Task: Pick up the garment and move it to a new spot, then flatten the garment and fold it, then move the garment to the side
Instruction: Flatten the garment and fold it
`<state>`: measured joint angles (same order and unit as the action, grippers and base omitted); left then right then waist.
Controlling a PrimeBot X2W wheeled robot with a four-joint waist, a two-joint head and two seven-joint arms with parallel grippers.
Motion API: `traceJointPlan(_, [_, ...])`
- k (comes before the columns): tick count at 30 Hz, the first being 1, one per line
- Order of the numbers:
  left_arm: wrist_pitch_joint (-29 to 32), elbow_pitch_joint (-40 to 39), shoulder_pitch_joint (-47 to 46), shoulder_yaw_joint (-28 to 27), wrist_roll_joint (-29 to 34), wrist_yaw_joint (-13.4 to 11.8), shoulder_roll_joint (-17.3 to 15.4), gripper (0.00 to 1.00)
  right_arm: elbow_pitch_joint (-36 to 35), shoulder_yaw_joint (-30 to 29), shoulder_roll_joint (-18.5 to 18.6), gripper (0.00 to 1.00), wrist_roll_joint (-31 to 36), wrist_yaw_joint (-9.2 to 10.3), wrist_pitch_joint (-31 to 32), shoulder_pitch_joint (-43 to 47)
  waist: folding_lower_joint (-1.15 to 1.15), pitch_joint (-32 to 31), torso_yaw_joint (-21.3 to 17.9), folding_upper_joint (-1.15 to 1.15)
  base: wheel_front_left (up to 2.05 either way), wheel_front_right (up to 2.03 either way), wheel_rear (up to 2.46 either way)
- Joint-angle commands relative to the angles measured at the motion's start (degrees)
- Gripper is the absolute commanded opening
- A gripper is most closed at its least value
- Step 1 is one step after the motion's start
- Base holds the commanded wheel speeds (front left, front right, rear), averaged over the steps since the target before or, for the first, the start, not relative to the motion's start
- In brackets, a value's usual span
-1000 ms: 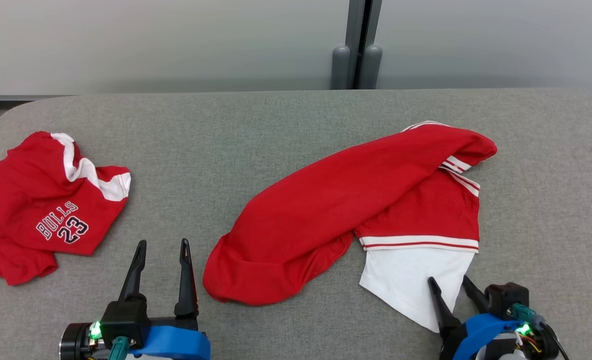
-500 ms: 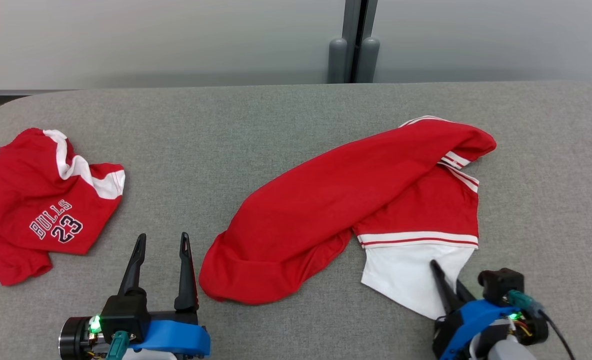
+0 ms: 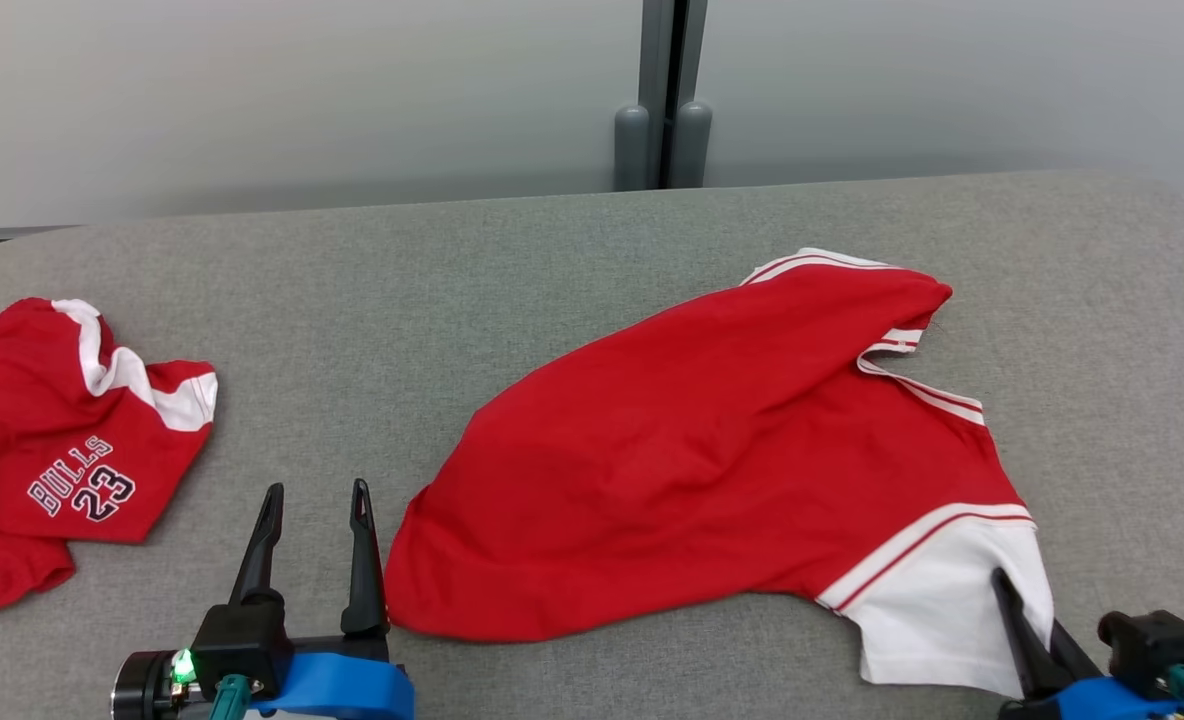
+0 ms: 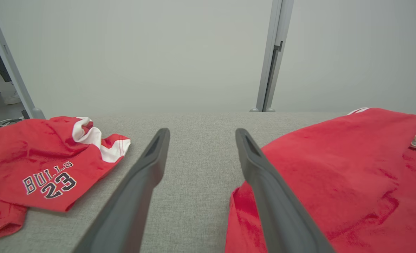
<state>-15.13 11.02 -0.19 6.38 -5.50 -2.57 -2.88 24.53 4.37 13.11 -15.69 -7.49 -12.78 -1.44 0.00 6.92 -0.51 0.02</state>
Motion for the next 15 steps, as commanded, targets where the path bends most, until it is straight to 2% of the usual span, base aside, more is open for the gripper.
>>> traceJointPlan(1, [0.0, -0.1, 0.2, -0.1, -0.1, -0.3, 0.0, 1.00, -1.4, -0.7, 0.4, 0.00, 0.0, -0.01, 0.7, 1.5, 0.00, -0.2, -0.3, -0.02, 0.00, 0.00, 0.00])
traceJointPlan(6, [0.0, -0.2, 0.2, -0.2, -0.1, -0.1, 0.0, 1.00, -8.0, -5.2, 0.7, 0.00, -0.2, -0.01, 5.1, 7.5, 0.00, -0.3, -0.8, -0.02, 0.00, 0.00, 0.00])
traceJointPlan(12, [0.0, -0.2, 0.0, -0.4, -0.2, 0.0, 0.0, 1.00, -12.5, -8.3, -0.3, 0.00, -0.6, -0.01, 9.6, 12.3, 0.00, -0.1, -1.1, -0.02, 0.00, 0.00, 0.00])
traceJointPlan(13, [0.0, -0.1, 0.0, -0.4, -0.3, 0.0, 0.0, 1.00, -13.2, -8.6, -0.7, 0.16, -0.4, -0.01, 9.9, 12.4, 0.00, -0.2, -1.1, -0.02, 0.00, 0.00, 0.00])
traceJointPlan(14, [0.0, -0.1, 0.1, -0.4, -0.3, 0.1, 0.0, 1.00, -13.9, -8.9, -1.0, 0.49, -0.1, -0.01, 9.7, 12.3, 0.00, -0.2, -1.2, -0.02, 0.00, 0.00, 0.00])
traceJointPlan(15, [0.0, 0.0, 0.1, -0.4, -0.2, 0.1, 0.0, 1.00, -14.4, -9.4, -1.3, 1.00, 0.4, -0.01, 9.3, 12.1, 0.00, -0.2, -1.1, -0.02, 0.00, 0.00, 0.00])
